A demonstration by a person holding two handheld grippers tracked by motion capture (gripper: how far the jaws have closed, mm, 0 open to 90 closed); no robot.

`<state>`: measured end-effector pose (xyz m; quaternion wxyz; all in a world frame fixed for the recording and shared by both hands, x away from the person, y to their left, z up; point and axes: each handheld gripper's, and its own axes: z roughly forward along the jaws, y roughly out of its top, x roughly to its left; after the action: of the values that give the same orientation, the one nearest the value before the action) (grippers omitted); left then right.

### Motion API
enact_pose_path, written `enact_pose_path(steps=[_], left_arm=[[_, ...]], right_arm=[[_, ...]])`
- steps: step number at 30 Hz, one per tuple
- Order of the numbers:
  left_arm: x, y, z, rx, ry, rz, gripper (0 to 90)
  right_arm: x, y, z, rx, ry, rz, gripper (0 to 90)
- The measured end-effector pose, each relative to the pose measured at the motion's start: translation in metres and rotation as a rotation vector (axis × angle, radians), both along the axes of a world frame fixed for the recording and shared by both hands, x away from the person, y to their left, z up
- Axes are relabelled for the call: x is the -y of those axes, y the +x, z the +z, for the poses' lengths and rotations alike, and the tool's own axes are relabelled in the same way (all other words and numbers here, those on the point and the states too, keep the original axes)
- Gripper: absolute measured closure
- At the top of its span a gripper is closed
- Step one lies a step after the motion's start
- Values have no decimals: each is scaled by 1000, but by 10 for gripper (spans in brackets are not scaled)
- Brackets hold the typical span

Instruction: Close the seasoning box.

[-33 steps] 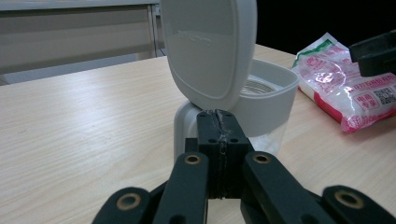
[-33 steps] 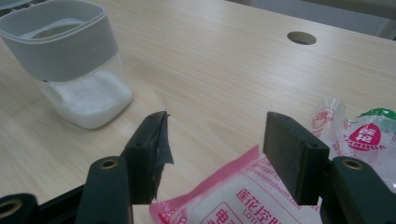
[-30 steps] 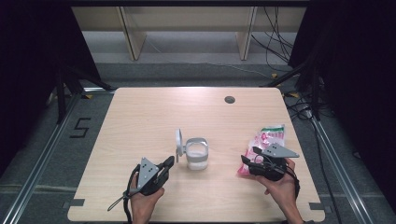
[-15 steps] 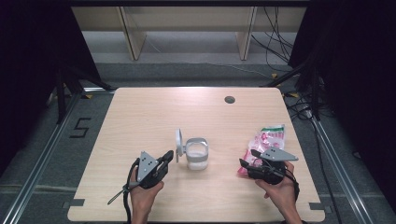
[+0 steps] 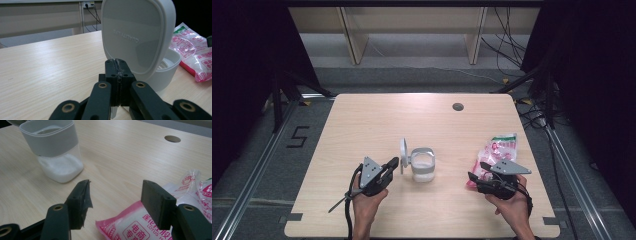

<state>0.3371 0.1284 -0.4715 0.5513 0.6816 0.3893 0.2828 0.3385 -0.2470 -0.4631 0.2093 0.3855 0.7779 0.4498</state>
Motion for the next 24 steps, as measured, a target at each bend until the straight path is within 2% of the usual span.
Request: enact_pose_path(steps=[3, 4, 7, 8, 10, 11, 12, 13, 14, 15, 18, 24], left_arm=[[2, 1, 3, 8, 14, -5, 884], [4, 3, 4, 8, 17, -10, 884], [6, 5, 4, 7, 19, -13, 883], [7, 5, 5, 8, 21, -15, 881], [7, 6, 5, 10, 20, -15, 881], [8, 6, 5, 8, 20, -15, 881], [8, 6, 6, 10, 22, -15, 881], [8, 6, 6, 10, 22, -15, 880], [9, 6, 7, 9, 17, -17, 881], [9, 6, 7, 9, 17, -17, 881], [10, 7, 9, 25, 21, -24, 880], [10, 7, 11, 26, 28, -28, 879]], right_arm=[[0, 0, 0, 5, -4, 11, 413], [-2, -3, 0, -18, 9, -15, 412], [-1, -2, 0, -5, -3, -3, 410], [-2, -5, 0, -24, 12, -16, 408], [-2, -4, 0, -18, 9, -11, 408], [0, -3, 0, 1, -6, 1, 406], [-2, -6, 0, -23, 10, -14, 406], [-2, -6, 0, -23, 10, -14, 406], [-1, -3, -1, -1, 2, 17, 395], [-1, -5, 0, -9, 2, -4, 387], [0, -5, -1, -11, -3, 4, 380], [1, -5, -1, -11, -3, 7, 356]])
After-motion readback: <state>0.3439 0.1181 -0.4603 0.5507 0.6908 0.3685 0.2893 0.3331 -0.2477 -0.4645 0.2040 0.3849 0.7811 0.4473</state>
